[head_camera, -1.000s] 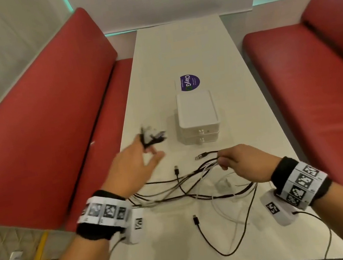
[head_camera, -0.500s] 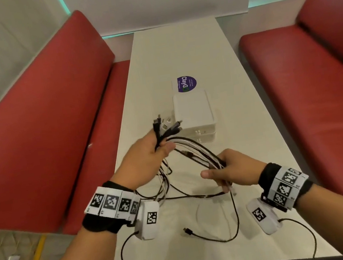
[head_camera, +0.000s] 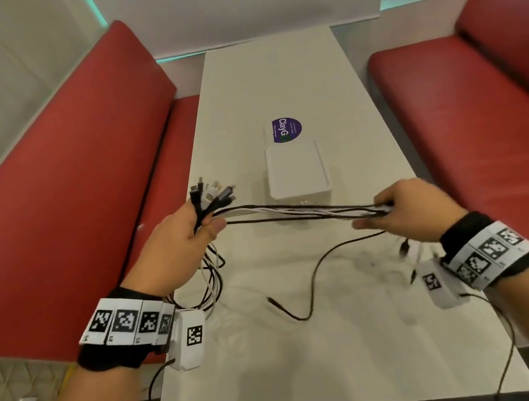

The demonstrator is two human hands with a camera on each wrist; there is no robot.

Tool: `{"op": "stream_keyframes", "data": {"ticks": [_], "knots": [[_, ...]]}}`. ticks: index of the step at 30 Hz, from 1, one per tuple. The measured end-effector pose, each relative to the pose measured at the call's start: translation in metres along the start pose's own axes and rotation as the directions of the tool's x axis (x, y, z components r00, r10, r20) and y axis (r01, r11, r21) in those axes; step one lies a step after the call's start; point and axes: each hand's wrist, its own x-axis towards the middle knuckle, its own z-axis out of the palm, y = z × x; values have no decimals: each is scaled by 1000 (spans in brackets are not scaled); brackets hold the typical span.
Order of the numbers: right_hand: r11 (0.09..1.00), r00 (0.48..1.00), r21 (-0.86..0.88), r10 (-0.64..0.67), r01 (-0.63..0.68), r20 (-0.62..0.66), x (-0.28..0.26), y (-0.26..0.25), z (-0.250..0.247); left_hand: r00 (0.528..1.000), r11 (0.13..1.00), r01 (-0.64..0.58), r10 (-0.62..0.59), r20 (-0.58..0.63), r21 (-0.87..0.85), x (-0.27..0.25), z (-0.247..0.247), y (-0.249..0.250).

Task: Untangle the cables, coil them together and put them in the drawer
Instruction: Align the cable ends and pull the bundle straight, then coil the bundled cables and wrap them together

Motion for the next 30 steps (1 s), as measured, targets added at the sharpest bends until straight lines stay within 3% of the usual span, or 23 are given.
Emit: {"op": "stream_keyframes", "data": {"ticks": [3, 7, 9, 11, 13, 15, 17, 19, 22, 25, 28, 30], "knots": [[978, 974, -196, -116, 78, -193, 6, 19, -12, 1000, 999, 15, -15, -5, 49, -2, 2, 4], [935, 843, -353, -212, 28, -494, 14, 28, -30, 998, 973, -52, 41, 55, 226, -4, 29, 23], [922, 796, -387, -239, 6, -557, 17, 36, -35, 997, 950, -68, 50, 66, 303, 0, 45, 22], [910, 870, -414, -203, -1, -450, 21, 44, -32, 994, 913, -78, 43, 97, 400, 4, 63, 18], [910, 983, -414, -57, -20, -174, 24, 53, -20, 986, 885, -94, 20, 163, 456, 2, 82, 13], [939, 990, -341, 94, -52, 108, 20, 59, -6, 979, 850, -105, -3, 204, 516, 1, 99, 6], [987, 959, -144, 101, -64, 266, 14, 58, 7, 974, 801, -127, -11, 226, 585, 3, 113, 1], [1000, 969, 18, -23, 19, 246, 8, 46, 24, 961, 767, -178, 0, 277, 616, 4, 127, -1], [974, 965, 16, -225, 225, 138, 5, 16, 52, 934, 759, -234, 3, 357, 608, 8, 147, 4], [969, 940, 30, -245, 245, 236, 6, -8, 80, 939, 830, -179, -16, 342, 529, 15, 145, 5], [984, 920, 28, -173, 175, 350, 5, -10, 101, 953, 970, -44, -31, 302, 238, 20, 119, 2], [980, 919, -78, -144, 185, 367, 4, -6, 103, 969, 986, 69, -30, 245, -153, 20, 98, 4]]}}
